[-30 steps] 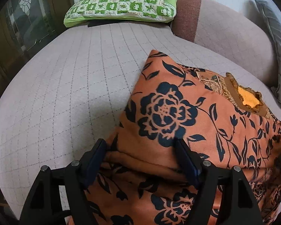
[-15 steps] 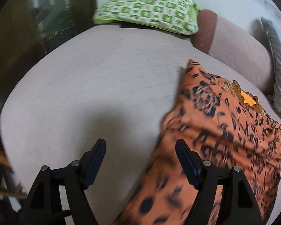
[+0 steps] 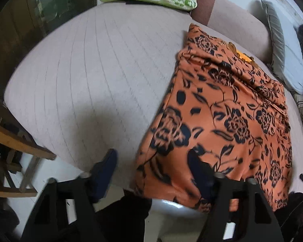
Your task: Fold small clothes
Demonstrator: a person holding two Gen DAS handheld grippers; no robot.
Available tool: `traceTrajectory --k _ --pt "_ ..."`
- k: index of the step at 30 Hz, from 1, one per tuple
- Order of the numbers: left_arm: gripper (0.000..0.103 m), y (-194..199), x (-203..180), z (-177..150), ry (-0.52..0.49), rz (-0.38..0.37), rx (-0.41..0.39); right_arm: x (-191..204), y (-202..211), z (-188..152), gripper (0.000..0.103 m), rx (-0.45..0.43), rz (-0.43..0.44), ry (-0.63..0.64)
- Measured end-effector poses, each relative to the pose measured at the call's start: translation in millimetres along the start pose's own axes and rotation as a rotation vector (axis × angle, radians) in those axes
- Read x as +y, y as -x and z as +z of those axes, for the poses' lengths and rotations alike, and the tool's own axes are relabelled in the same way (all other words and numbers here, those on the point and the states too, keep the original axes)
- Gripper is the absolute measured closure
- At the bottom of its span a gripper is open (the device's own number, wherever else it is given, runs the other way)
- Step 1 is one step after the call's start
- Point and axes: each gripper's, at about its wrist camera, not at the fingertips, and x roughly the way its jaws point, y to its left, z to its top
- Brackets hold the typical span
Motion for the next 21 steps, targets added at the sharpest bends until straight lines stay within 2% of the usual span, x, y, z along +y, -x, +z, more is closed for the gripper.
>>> traceTrajectory --k 1,2,6,7,10,14,15,17,19,21 --pt "0.05 -2 4 -2 0.01 -0.014 0.014 -3 1 -4 0.035 0.008 -0.002 -0.011" --pt "0.055 -5 7 -3 0.021 -0.025 0.028 -7 1 -6 0.035 0.013 0.001 -0.019" --pt "0.055 -10 12 -7 0.037 -0.063 0.063 -12 2 -20 0.035 0.051 0.04 -0.043" --pt "0.054 -12 10 -7 0.031 -0.071 0.07 -12 1 -22 0.035 0.062 0.046 -0.045" --pt "0.029 -23 4 -9 0.01 -0.064 0.109 -11 -3 -28 0.035 0.095 0.039 -0.055" --pt "0.029 -47 -7 -22 -0.052 0.002 0.2 -12 -9 -32 0.035 0.122 0.023 -0.057" --pt "0.033 -45 -9 -23 -0.056 -0.004 0.191 -13 -10 -33 0.035 0.128 0.02 -0.059" --pt "0.059 -40 -13 -25 -0.075 -0.039 0.168 -14 -12 -34 0.035 0.148 0.017 -0.07" --pt "0.067 -39 -17 -27 -0.102 -0.028 0.164 -16 -14 -35 0.035 0.158 0.013 -0.078" --pt "0.077 -39 -18 -28 -0.096 -0.049 0.164 -18 -19 -37 0.035 0.174 -0.008 -0.082"
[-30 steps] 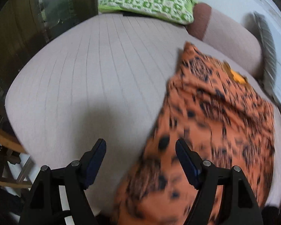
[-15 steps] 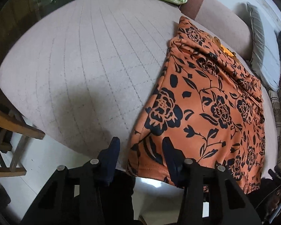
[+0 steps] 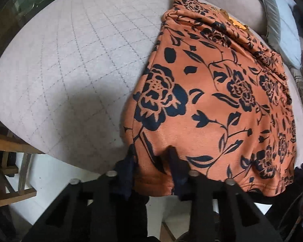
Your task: Fold small clothes
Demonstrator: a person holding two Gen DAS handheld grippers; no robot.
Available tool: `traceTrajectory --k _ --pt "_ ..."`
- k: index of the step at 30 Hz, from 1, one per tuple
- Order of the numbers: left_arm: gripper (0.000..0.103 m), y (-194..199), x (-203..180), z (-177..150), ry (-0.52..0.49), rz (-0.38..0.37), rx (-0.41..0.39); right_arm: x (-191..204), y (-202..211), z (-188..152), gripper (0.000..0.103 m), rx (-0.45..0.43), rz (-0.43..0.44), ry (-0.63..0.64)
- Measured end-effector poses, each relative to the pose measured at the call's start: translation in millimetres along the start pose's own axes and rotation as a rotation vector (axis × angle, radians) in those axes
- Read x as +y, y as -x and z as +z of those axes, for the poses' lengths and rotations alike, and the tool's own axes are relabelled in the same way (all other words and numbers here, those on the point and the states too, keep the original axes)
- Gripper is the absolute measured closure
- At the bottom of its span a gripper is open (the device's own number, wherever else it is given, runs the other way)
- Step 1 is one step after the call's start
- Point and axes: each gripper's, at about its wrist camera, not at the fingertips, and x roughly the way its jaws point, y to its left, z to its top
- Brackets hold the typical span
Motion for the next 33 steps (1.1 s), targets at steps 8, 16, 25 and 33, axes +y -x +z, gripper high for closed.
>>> traceTrajectory --k 8,16,25,33 --pt "0.067 -9 0 13 0.063 -0.071 0.028 15 -36 -12 0.073 0.08 -0.084 0.068" --pt "0.096 3 11 24 0.003 -0.092 -0.013 46 -9 -6 0.096 0.038 0.091 0.158" --pt "0.097 43 21 67 0.059 -0.337 -0.095 71 57 48 0.096 -0.165 0.324 0.117" --pt "0.097 72 2 178 0.076 -0.443 -0.178 72 79 151 0.096 -0.316 0.344 0.029"
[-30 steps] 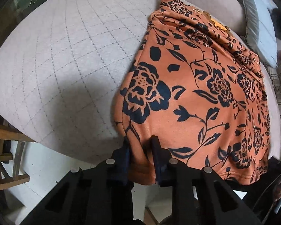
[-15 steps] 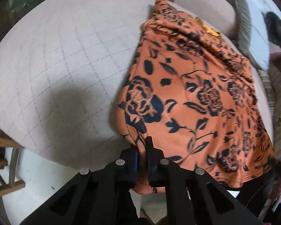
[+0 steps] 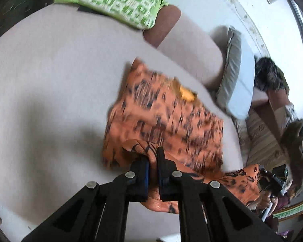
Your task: Fold small clothes
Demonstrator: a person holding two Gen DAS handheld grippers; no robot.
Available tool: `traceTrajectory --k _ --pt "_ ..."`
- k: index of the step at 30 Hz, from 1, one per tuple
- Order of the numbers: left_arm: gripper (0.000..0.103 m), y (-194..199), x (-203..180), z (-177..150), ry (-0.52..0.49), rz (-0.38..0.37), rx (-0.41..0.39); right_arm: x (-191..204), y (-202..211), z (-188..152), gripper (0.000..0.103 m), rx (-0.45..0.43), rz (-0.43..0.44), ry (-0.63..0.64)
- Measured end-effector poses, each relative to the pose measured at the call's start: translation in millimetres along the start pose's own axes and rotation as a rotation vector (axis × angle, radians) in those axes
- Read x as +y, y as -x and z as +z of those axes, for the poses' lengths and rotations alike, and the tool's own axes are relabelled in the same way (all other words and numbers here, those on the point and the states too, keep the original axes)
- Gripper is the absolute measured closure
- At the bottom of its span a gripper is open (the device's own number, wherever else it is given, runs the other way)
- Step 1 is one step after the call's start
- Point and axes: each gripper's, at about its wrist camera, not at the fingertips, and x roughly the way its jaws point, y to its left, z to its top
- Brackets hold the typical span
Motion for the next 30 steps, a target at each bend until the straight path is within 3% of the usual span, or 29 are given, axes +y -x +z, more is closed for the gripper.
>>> traceTrajectory --k 4,9,14,15,18,19,21,24,25,26,28,30 --pt "0.097 -35 -3 61 0.025 0.022 0.006 -20 -30 63 0.096 -0.059 -0.016 -0.055" --pt "0.096 -110 9 126 0.09 0.075 0.029 -70 -109 142 0.096 -0.083 -0.049 -0.176" --pt "0.093 -179 28 149 0.16 0.19 0.087 -113 -189 188 0.092 -0.062 -0.074 -0.253" --pt "0.091 -185 34 148 0.193 0.185 0.096 -122 -202 192 0.09 -0.037 -0.09 -0.267" --pt "0.072 -187 46 141 0.251 0.088 0.069 -138 -221 196 0.089 0.039 -0.105 -0.274" --pt "0.066 -184 47 139 0.258 0.072 0.058 -141 -219 194 0.089 0.041 -0.076 -0.28" --pt "0.064 -171 47 136 0.263 0.087 0.015 -140 -197 186 0.087 -0.007 -0.013 -0.287" --pt "0.048 -142 34 136 0.251 0.145 -0.098 -133 -155 171 0.073 -0.075 0.002 -0.257" --pt "0.041 -129 27 136 0.247 0.171 -0.154 -131 -139 164 0.058 -0.099 0.001 -0.255" --pt "0.038 -116 20 134 0.244 0.199 -0.212 -130 -123 156 0.036 -0.123 -0.001 -0.262" --pt "0.038 -94 -5 125 0.204 0.258 -0.269 -132 -87 138 0.032 -0.191 -0.013 -0.297" --pt "0.037 -86 -33 111 0.141 0.262 -0.262 -131 -57 116 0.032 -0.224 -0.003 -0.304"
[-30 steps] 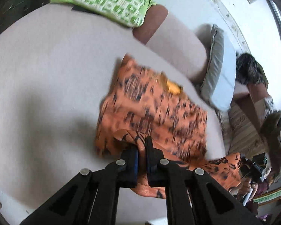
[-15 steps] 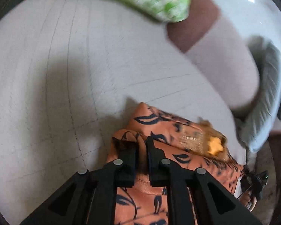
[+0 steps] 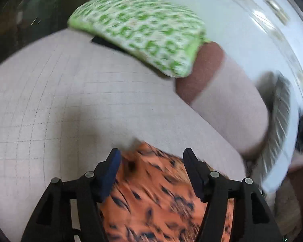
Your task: Fold small clothes
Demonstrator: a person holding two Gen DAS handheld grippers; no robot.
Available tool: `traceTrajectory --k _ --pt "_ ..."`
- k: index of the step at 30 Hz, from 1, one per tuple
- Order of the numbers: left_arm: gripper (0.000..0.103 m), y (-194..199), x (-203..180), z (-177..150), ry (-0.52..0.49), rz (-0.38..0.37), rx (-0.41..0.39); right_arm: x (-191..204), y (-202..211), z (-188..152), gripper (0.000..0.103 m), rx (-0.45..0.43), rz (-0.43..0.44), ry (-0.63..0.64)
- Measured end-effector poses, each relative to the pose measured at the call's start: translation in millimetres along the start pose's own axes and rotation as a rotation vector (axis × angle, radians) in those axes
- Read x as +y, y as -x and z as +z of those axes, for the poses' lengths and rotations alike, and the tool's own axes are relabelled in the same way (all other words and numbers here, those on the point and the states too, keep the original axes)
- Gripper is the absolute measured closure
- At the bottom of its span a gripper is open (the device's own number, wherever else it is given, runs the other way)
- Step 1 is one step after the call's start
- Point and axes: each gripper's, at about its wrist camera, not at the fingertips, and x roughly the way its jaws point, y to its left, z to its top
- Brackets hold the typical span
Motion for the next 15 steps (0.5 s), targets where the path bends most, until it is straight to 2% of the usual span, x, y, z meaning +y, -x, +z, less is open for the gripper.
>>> traceTrajectory --k 4,7,11,15 --pt "0.031 33 -57 -48 -0.153 -0.035 0.026 -14 55 -25 0.032 -0.002 -0.013 0.001" --pt "0.028 44 -89 -83 -0.213 -0.075 0.062 -16 90 -39 0.032 0.0 -0.032 0.043" --pt "0.025 54 -108 -131 -0.258 -0.1 0.111 -11 126 -51 0.032 0.003 -0.064 0.1" --pt "0.025 49 -115 -163 -0.314 -0.077 0.122 5 126 -62 0.032 0.037 -0.083 0.153"
